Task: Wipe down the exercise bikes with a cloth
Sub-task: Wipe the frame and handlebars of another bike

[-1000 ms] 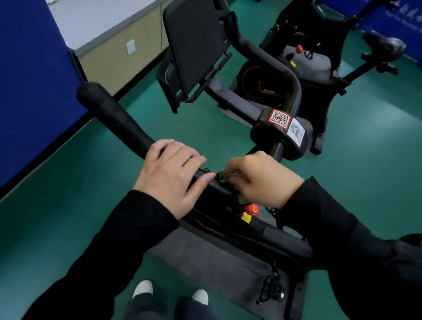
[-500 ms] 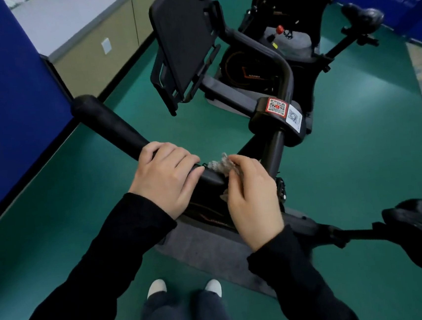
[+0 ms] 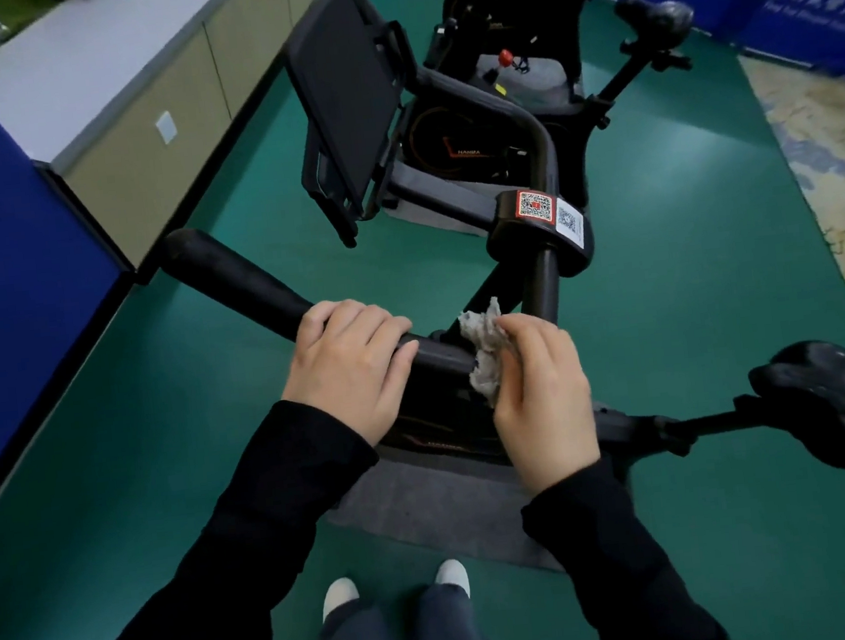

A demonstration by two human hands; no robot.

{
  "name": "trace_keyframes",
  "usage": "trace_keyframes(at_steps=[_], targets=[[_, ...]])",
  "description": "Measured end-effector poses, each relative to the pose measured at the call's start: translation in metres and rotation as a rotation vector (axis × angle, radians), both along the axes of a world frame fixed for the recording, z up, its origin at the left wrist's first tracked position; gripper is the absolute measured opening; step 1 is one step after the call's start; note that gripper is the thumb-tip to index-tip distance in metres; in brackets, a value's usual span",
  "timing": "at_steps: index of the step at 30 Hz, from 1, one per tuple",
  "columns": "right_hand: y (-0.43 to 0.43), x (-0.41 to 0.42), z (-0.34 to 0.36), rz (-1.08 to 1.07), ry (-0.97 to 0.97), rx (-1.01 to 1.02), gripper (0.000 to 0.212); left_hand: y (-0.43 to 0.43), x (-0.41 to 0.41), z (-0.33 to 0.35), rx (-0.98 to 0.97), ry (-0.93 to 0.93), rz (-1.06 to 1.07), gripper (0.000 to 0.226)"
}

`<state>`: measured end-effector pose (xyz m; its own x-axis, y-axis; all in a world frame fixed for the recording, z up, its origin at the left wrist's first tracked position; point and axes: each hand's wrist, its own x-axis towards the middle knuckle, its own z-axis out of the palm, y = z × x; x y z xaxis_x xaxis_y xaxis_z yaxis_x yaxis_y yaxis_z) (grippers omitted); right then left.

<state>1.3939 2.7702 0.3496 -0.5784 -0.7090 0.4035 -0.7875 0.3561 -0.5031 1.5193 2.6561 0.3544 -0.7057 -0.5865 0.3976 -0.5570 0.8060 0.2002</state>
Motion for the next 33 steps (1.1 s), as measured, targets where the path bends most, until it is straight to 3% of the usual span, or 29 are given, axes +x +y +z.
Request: trace_keyframes(at_steps=[13, 17, 22, 33], targets=[[0.018, 0.021, -0.035, -0.278, -0.155, -0.423, 0.03, 0.0, 0.002, -0.001, -0.028, -0.028, -0.018, 0.036], [0.015, 0.029, -0.044, -0.543, -0.662, -0.512, 0.036, -0.001, 0.001, -0.004, -0.038, -0.002, -0.026, 0.037], [-0.011, 0.016, -0.046, -0.609, -1.164, -0.759, 0.041, -0.002, 0.0, -0.007, -0.071, 0.018, -0.029, 0.035], [-0.013, 0.027, -0.049, -0.541, -1.421, -0.998, 0.056, -0.004, -0.002, -0.015, -0.164, 0.061, -0.022, 0.033]])
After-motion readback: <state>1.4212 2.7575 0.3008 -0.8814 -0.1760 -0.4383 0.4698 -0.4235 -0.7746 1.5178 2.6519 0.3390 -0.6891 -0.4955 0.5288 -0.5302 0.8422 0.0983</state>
